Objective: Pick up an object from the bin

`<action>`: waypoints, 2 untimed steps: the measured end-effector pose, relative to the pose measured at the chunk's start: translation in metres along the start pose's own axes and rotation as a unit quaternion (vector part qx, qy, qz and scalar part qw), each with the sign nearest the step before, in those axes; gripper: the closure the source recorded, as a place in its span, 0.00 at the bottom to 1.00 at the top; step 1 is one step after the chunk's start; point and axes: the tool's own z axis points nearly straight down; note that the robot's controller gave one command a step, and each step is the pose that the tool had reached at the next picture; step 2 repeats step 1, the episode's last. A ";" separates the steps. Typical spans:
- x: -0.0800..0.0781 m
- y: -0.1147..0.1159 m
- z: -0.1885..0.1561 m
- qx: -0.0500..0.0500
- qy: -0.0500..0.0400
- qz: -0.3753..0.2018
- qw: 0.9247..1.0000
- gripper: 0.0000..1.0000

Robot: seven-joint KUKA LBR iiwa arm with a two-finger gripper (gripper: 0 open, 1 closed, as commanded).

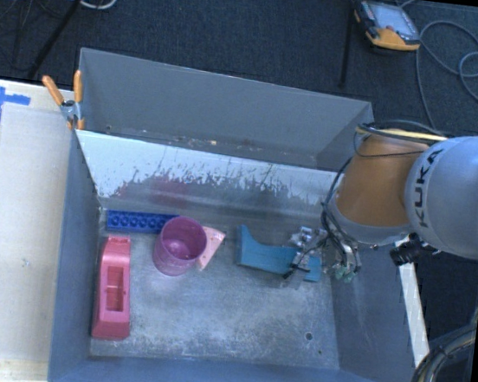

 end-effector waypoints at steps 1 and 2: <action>-0.001 0.000 -0.024 0.000 -0.003 0.000 1.000 1.00; -0.001 0.000 -0.024 0.000 -0.003 0.000 1.000 1.00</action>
Offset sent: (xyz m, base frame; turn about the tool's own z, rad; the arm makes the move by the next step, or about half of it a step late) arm 0.0000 -0.0001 0.0110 0.0000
